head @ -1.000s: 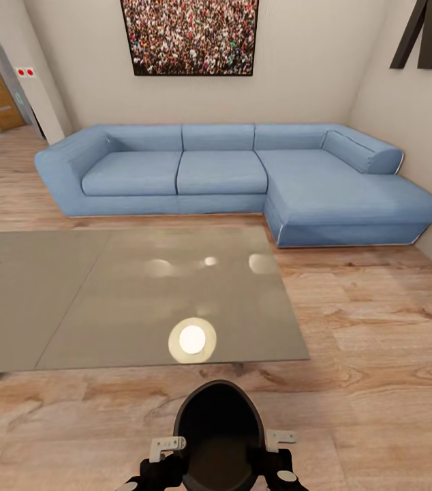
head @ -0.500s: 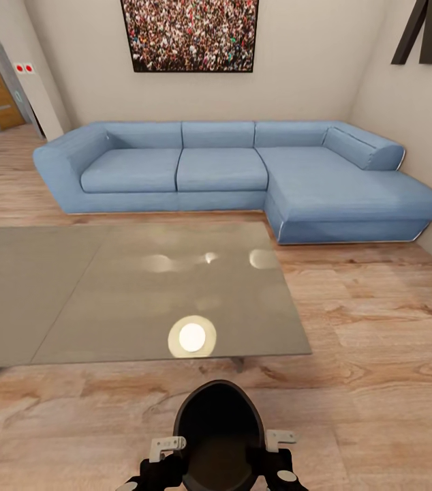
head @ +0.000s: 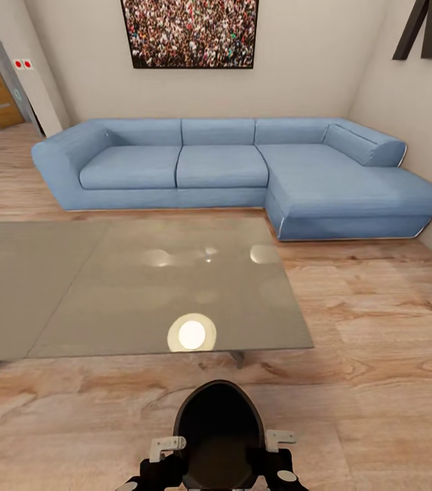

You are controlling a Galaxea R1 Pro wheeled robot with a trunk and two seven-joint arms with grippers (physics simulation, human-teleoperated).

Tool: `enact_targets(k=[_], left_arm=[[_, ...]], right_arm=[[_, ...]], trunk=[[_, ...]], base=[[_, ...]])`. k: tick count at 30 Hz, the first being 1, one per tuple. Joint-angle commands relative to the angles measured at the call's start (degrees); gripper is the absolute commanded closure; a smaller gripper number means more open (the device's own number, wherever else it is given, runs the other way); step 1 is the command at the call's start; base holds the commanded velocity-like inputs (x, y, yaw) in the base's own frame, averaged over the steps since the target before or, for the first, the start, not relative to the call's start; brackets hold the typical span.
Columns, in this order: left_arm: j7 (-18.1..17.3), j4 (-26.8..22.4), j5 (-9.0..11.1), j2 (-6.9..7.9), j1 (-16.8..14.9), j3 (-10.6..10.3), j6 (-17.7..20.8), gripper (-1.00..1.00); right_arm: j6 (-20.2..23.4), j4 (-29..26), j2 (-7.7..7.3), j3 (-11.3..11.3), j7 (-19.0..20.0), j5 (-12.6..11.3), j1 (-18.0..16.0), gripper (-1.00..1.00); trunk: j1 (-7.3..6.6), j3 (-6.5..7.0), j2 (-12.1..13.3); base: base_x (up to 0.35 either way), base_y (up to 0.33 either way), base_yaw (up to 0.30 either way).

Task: Place each of the two pumpkins and all three candles from the living room inside a cabinet in the living room (use any cabinet), then make sure every cabinet is closed, and position the cauldron so it is next to a table in the living room.

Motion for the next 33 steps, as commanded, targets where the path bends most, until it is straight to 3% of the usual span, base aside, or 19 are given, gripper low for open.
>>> enact_targets(k=[1, 6, 33], left_arm=[[-0.05, -0.15, 0.66, 0.21, 0.01, -0.30, 0.31, 1.00], [-0.05, -0.15, 0.66, 0.21, 0.02, -0.33, 0.31, 1.00], [-0.04, -0.24, 0.66, 0.24, 0.00, -0.35, 0.33, 1.00]], right_arm=[[-0.11, 0.00, -0.04, 0.57, -0.10, -0.87, -0.09, 1.00], [-0.11, 0.00, -0.04, 0.57, -0.10, -0.87, -0.09, 1.00], [-0.11, 0.00, -0.04, 0.57, -0.10, -0.87, -0.09, 1.00]], trunk=[[0.21, -0.22, -0.44], [1.31, -1.12, -2.44], [1.31, -1.12, -2.44]], base=[[0.000, 0.000, 0.000], [0.000, 0.000, 0.000], [0.008, 0.000, 0.000]])
